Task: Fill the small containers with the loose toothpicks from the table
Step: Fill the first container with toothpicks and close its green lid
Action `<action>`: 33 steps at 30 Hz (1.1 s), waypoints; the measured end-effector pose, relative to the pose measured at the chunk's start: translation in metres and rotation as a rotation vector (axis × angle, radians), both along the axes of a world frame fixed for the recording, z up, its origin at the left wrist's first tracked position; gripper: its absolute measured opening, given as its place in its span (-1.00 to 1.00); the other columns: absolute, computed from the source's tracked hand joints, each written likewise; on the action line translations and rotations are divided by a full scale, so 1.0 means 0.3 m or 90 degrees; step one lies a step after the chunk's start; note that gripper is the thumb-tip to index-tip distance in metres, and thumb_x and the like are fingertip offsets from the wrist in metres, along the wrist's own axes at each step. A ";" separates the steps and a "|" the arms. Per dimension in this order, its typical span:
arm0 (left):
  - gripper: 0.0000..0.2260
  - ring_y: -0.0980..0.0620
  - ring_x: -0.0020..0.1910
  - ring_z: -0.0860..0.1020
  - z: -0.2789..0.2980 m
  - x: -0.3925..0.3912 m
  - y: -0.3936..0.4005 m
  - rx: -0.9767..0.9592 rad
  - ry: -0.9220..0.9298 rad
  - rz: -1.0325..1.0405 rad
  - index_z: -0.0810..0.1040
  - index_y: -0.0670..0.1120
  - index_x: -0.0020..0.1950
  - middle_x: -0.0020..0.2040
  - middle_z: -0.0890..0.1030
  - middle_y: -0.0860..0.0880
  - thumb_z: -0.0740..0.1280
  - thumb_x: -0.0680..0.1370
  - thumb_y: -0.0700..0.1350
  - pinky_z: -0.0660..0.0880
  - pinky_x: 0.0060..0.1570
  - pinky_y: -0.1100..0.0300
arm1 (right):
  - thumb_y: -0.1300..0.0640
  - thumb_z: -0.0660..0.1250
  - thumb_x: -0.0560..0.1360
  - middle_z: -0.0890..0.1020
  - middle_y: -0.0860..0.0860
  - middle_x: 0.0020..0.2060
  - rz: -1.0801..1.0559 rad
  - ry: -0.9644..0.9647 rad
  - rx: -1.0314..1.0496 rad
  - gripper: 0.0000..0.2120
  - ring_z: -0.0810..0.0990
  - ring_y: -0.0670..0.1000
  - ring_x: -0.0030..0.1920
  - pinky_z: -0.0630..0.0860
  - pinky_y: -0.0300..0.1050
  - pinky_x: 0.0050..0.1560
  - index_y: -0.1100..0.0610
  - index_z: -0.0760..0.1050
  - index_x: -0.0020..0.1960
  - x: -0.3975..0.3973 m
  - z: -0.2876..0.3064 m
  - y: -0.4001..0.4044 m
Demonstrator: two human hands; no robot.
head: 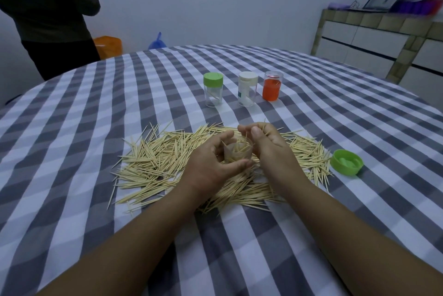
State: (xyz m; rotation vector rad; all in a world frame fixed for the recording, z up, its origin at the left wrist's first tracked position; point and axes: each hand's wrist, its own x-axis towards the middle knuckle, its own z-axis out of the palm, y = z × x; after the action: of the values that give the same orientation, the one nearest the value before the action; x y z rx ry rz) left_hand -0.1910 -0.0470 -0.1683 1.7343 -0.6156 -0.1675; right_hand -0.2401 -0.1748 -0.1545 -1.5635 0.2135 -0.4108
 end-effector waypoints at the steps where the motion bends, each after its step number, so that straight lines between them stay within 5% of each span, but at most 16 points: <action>1: -0.34 0.13 0.09 0.60 -0.001 0.001 0.000 0.001 -0.003 0.000 0.43 -0.07 0.36 0.18 0.58 -0.01 0.56 0.30 -0.18 0.53 0.14 0.25 | 0.11 0.09 0.64 0.60 -0.01 0.16 0.007 -0.013 0.022 -0.81 0.56 0.00 0.21 0.50 0.08 0.22 0.06 0.48 0.05 0.001 0.002 0.002; 6: -0.34 0.15 0.10 0.59 0.000 0.002 -0.003 0.002 0.002 -0.002 0.42 -0.08 0.37 0.18 0.57 0.01 0.56 0.31 -0.18 0.51 0.13 0.30 | 0.11 0.05 0.65 0.63 -0.03 0.12 -0.008 -0.076 0.109 -0.79 0.54 -0.16 0.21 0.39 -0.14 0.28 0.03 0.46 0.02 0.002 0.021 0.003; 11: -0.34 0.16 0.07 0.60 0.002 0.001 -0.003 0.010 -0.012 0.001 0.42 -0.08 0.38 0.15 0.57 0.04 0.56 0.31 -0.18 0.50 0.07 0.39 | 0.01 0.09 0.63 0.58 -0.05 0.21 0.036 0.004 0.078 -0.77 0.53 -0.06 0.24 0.46 0.04 0.28 0.04 0.46 0.16 -0.005 0.016 0.008; 15: -0.34 0.17 0.08 0.60 0.001 0.005 -0.003 0.015 -0.014 0.001 0.42 -0.09 0.38 0.16 0.57 0.03 0.56 0.31 -0.18 0.51 0.11 0.33 | -0.11 0.06 0.61 0.51 -0.10 0.29 0.067 0.053 0.030 -0.65 0.49 -0.06 0.28 0.44 -0.01 0.28 -0.03 0.39 0.31 -0.015 0.027 0.002; 20: -0.34 0.19 0.06 0.59 0.006 0.004 0.000 0.025 -0.010 -0.002 0.42 -0.06 0.37 0.15 0.57 0.05 0.56 0.32 -0.16 0.51 0.11 0.32 | -0.25 0.10 0.55 0.56 -0.14 0.23 0.078 0.072 -0.053 -0.69 0.44 -0.12 0.31 0.31 0.06 0.38 -0.17 0.47 0.17 -0.018 0.026 -0.049; 24: -0.33 0.14 0.07 0.61 0.008 0.007 0.003 0.024 0.017 -0.008 0.41 -0.08 0.38 0.18 0.57 0.01 0.56 0.31 -0.17 0.54 0.12 0.24 | 0.18 0.17 0.61 0.54 -0.08 0.26 0.040 0.128 -0.341 -0.68 0.45 -0.09 0.30 0.37 -0.28 0.15 -0.01 0.44 0.34 -0.040 0.055 -0.124; 27: -0.31 0.10 0.08 0.61 0.008 0.007 0.007 0.022 0.024 -0.016 0.41 -0.08 0.38 0.19 0.57 -0.01 0.56 0.29 -0.14 0.55 0.14 0.14 | 0.23 0.19 0.53 0.36 0.00 0.42 0.087 0.306 -0.654 -0.47 0.29 0.04 0.43 0.26 -0.03 0.39 -0.09 0.28 0.45 -0.034 0.027 -0.173; 29: -0.25 0.10 0.08 0.61 0.011 0.004 0.008 0.023 0.025 -0.018 0.41 -0.08 0.38 0.19 0.58 0.01 0.55 0.22 -0.02 0.54 0.16 0.11 | 0.21 0.20 0.49 0.22 0.03 0.49 0.116 0.391 -0.740 -0.36 0.12 0.09 0.49 0.06 0.09 0.48 -0.11 0.12 0.51 -0.032 0.014 -0.178; 33: -0.20 0.12 0.07 0.62 0.017 -0.003 0.012 0.025 0.022 -0.019 0.41 -0.07 0.38 0.18 0.58 0.03 0.51 0.17 0.04 0.56 0.14 0.11 | 0.22 0.16 0.53 0.21 0.00 0.48 0.086 0.369 -0.870 -0.38 0.09 0.06 0.48 0.01 0.05 0.45 0.00 0.06 0.53 -0.025 0.006 -0.162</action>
State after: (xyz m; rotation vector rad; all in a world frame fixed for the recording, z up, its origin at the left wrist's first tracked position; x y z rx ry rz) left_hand -0.1919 -0.0433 -0.1631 1.7569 -0.6162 -0.2307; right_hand -0.2476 -0.2235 -0.1526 -3.0151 0.2852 0.0970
